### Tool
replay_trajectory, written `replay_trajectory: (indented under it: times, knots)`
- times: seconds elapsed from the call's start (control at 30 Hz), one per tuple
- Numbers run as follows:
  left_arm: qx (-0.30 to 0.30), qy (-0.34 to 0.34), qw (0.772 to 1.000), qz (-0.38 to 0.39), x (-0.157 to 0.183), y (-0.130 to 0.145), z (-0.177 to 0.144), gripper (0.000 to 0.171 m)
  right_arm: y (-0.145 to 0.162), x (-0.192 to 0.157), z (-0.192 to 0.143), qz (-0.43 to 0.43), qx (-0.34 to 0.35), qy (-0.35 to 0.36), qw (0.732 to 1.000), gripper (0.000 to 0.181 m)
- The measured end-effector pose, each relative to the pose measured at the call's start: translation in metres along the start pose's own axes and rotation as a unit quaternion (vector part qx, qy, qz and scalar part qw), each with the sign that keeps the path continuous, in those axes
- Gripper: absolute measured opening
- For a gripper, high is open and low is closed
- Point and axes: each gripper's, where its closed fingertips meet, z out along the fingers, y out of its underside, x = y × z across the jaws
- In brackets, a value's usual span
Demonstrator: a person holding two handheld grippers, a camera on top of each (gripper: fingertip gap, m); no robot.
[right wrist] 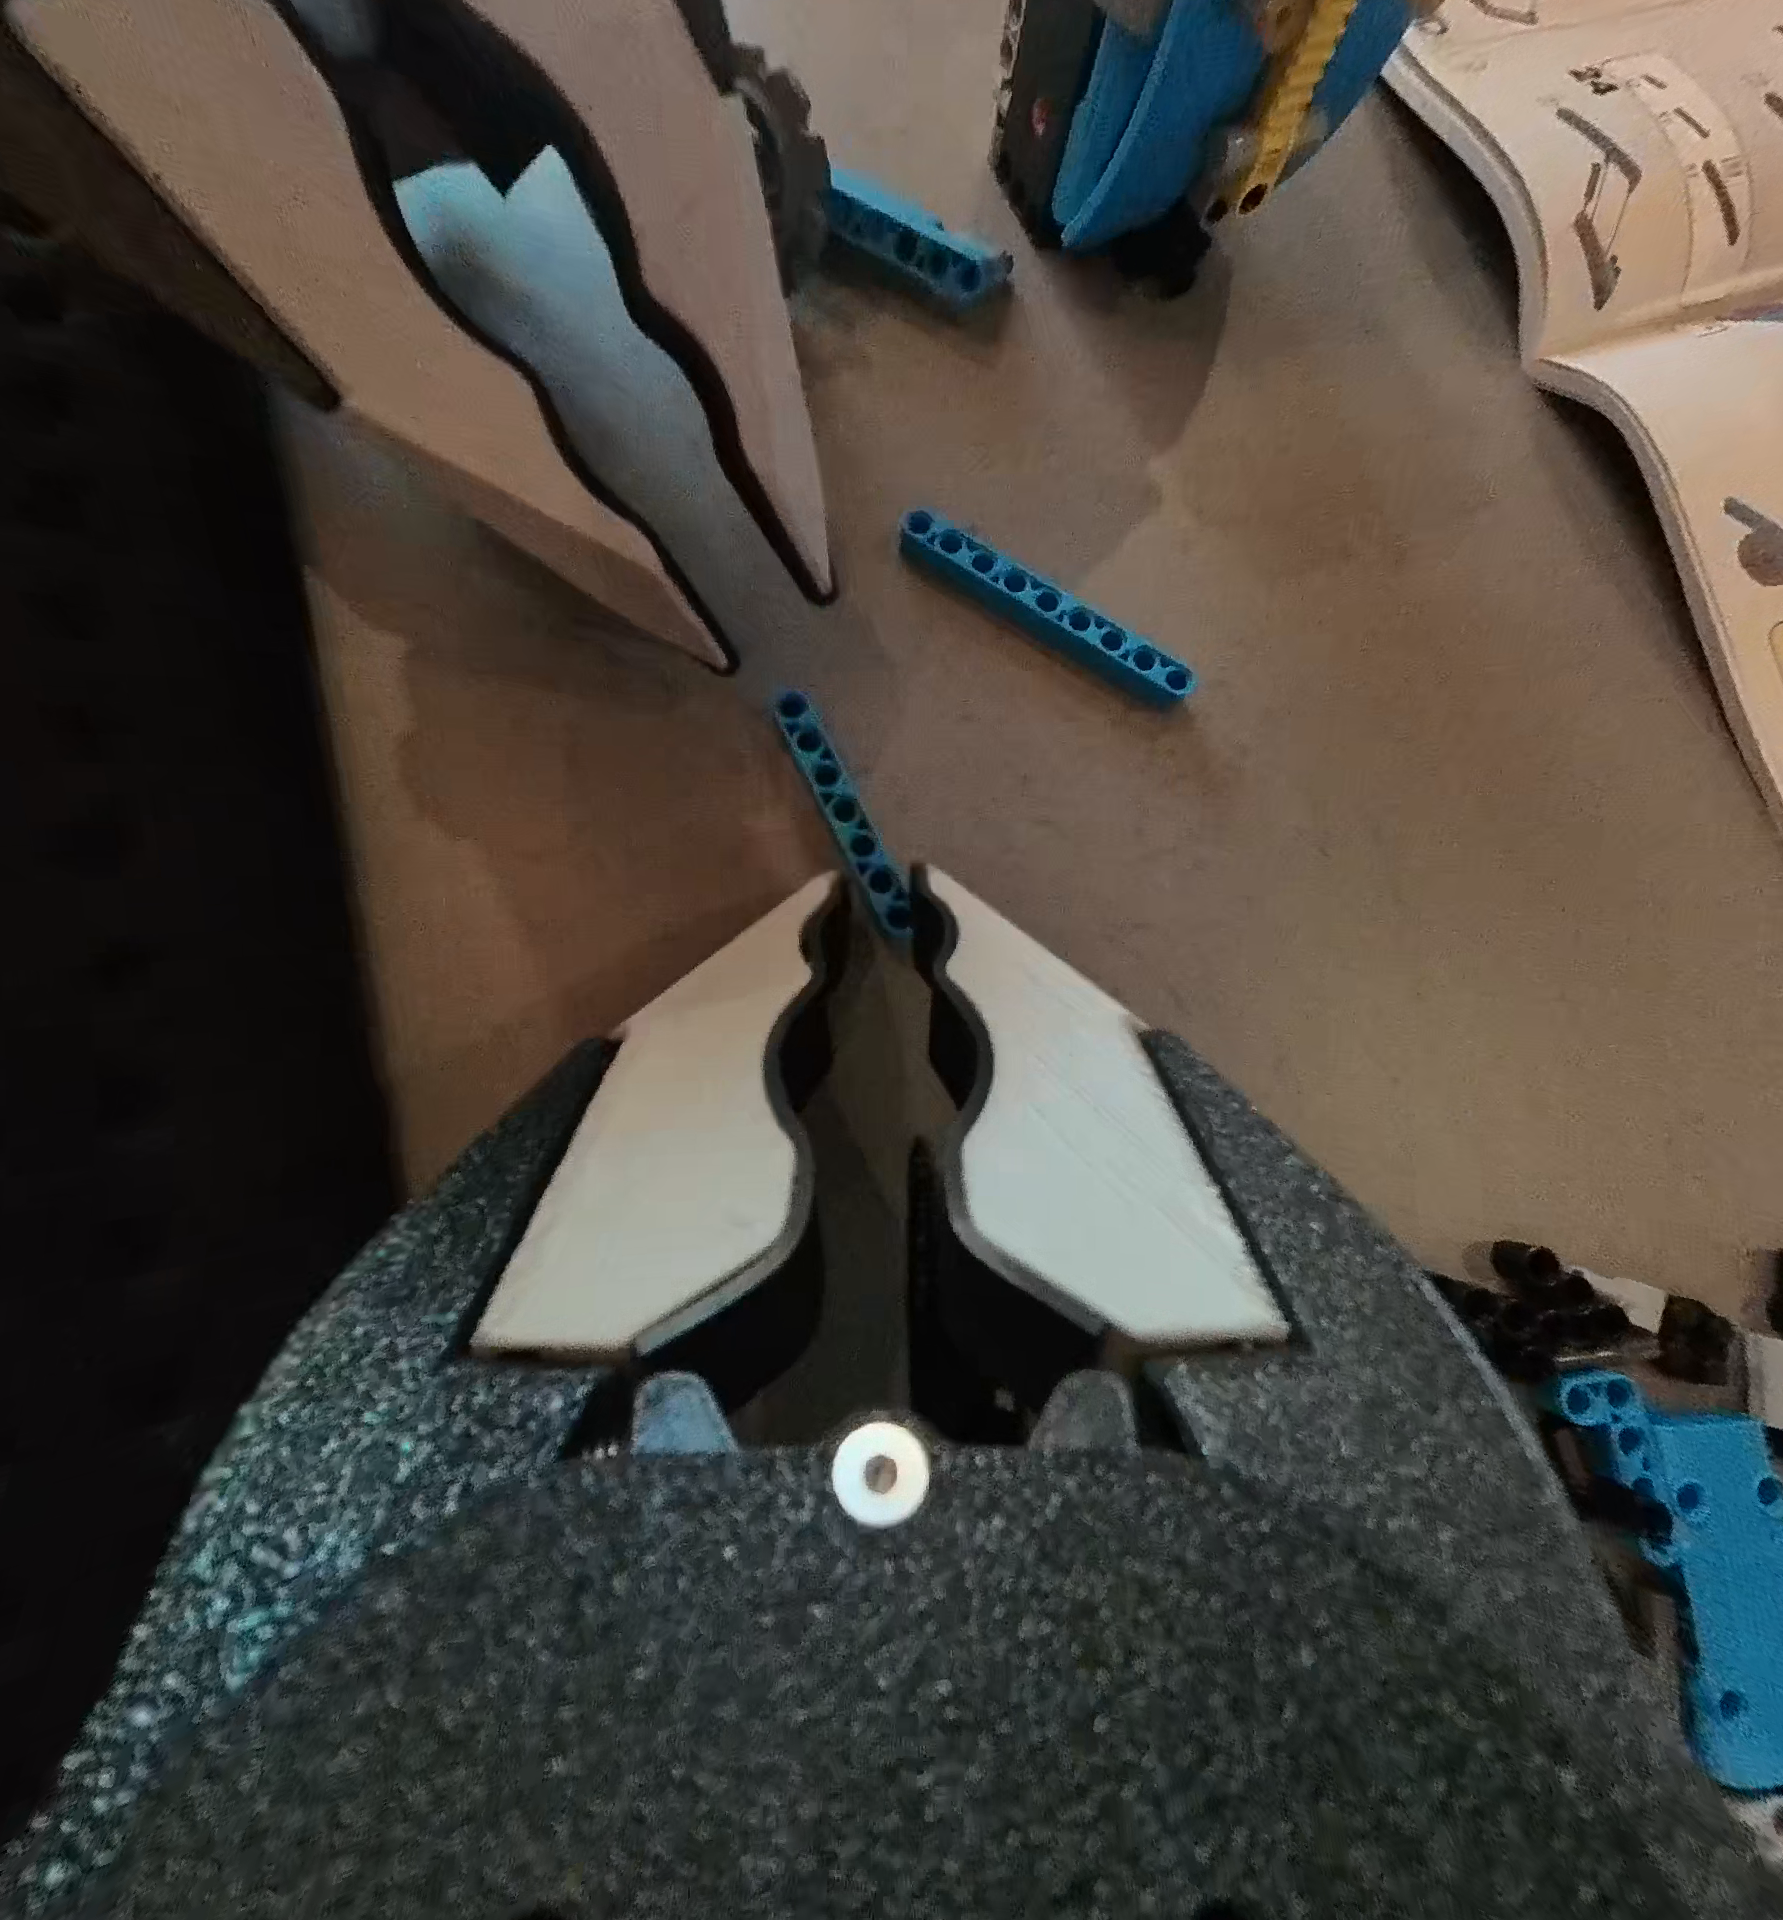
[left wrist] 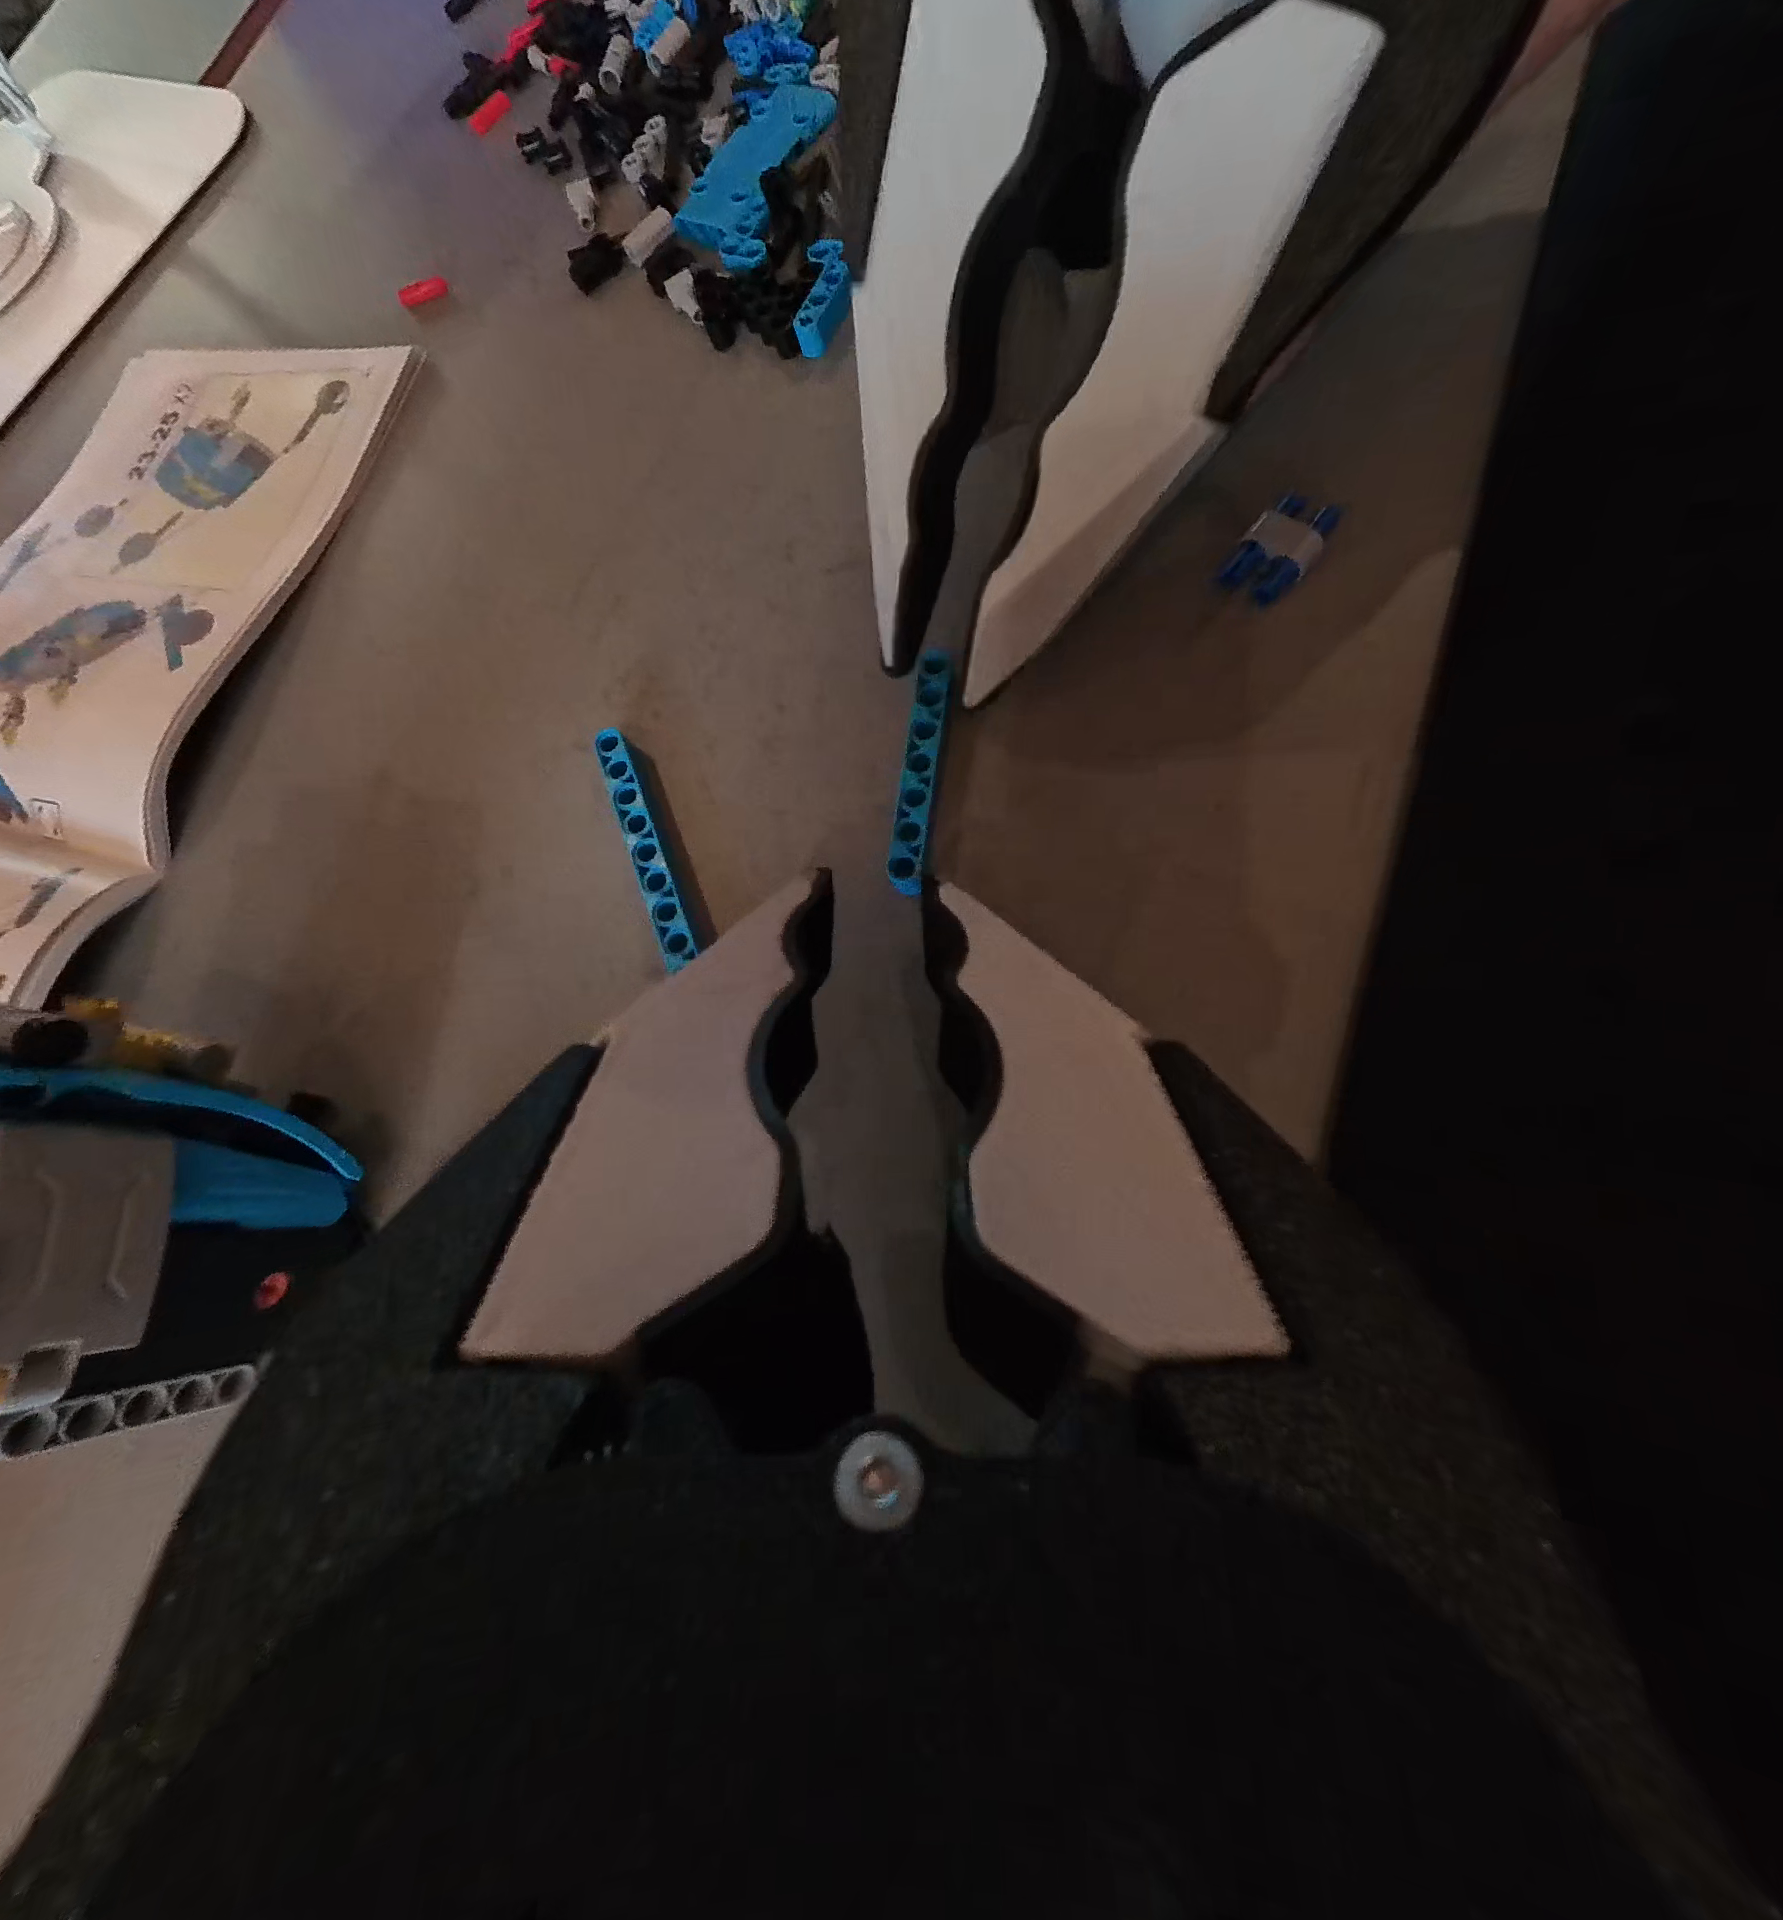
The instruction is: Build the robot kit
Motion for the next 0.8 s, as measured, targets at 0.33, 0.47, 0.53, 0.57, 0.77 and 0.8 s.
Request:
replay_trajectory:
  times: [0.33, 0.47, 0.53, 0.57, 0.77, 0.8]
  knots:
    - [-0.003, 0.012, 1.000, -0.012, 0.007, -0.002, 0.005, 0.016, -0.023, -0.027, 0.006, 0.024, 0.032, -0.034, 0.999, 0.007]
    - [-0.001, 0.006, 1.000, -0.010, 0.005, -0.003, 0.007, 0.016, -0.014, -0.018, 0.002, 0.033, 0.021, -0.019, 0.999, 0.007]
    - [-0.002, 0.005, 1.000, -0.014, 0.004, -0.003, 0.009, 0.016, -0.009, -0.013, -0.002, 0.037, 0.017, -0.013, 0.999, 0.007]
    - [-0.001, 0.004, 1.000, -0.017, 0.003, -0.004, 0.010, 0.016, -0.006, -0.011, -0.003, 0.039, 0.014, -0.009, 0.999, 0.007]
    - [0.000, 0.013, 1.000, -0.021, 0.003, -0.007, 0.015, 0.015, 0.001, -0.005, -0.009, 0.048, 0.008, -0.003, 0.999, 0.006]
    - [-0.003, 0.015, 1.000, -0.022, 0.003, -0.007, 0.016, 0.013, 0.000, -0.002, -0.012, 0.050, 0.013, -0.001, 0.999, 0.006]
